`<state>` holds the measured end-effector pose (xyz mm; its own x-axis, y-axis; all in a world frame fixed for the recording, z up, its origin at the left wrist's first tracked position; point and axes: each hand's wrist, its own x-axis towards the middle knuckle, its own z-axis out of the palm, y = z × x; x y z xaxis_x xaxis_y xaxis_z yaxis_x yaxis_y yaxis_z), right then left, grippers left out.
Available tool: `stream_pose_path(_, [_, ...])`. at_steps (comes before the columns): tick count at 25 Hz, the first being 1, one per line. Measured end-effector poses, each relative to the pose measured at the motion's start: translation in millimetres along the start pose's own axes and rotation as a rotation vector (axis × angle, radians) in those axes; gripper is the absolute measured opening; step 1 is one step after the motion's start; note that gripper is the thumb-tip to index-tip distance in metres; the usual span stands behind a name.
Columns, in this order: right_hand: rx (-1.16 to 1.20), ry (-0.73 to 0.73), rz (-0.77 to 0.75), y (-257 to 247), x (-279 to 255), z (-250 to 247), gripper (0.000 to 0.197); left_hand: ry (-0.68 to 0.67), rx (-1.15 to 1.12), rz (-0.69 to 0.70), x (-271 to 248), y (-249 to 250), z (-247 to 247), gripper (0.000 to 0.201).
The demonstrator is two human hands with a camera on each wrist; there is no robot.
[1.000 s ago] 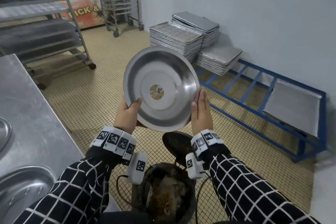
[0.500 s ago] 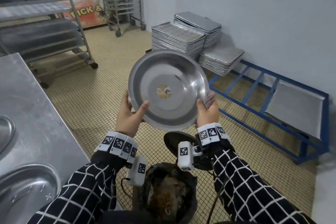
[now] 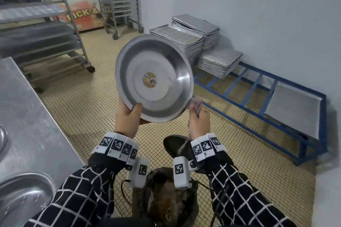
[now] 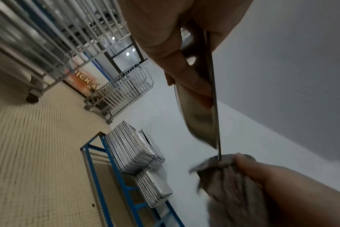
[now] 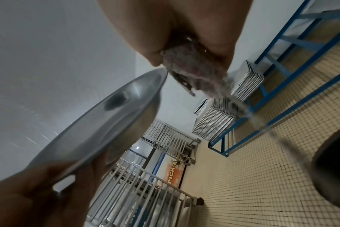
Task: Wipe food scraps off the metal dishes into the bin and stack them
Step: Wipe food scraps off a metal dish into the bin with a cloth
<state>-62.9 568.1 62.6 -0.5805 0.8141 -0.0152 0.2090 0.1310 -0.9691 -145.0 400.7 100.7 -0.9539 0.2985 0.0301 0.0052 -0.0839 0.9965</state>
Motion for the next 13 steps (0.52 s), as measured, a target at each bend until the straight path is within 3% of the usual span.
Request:
stream_pose_path(3, [-0.163,-0.013,-0.096,2,-6,-2,0.025,-0.020,0.093,0.008,1,1,-5,0.034])
stream_pose_path(5, [-0.205,-0.144,-0.204,-5,-19,3,0.022,-0.042,0.149,0.051,-1,0,-3,0.026])
stream_pose_path(9, [-0.266,-0.469,-0.522,-5,-54,31,0.041,-0.075,0.188,0.127,-2,3,4,0.014])
stream_pose_path(11, [-0.354,-0.519,-0.676,6,-61,36,0.050,-0.060,0.151,0.126,0,6,3,0.011])
stream_pose_path(13, [-0.609,-0.513,-0.729,18,-52,27,0.057,-0.051,0.139,0.120,3,8,0,0.012])
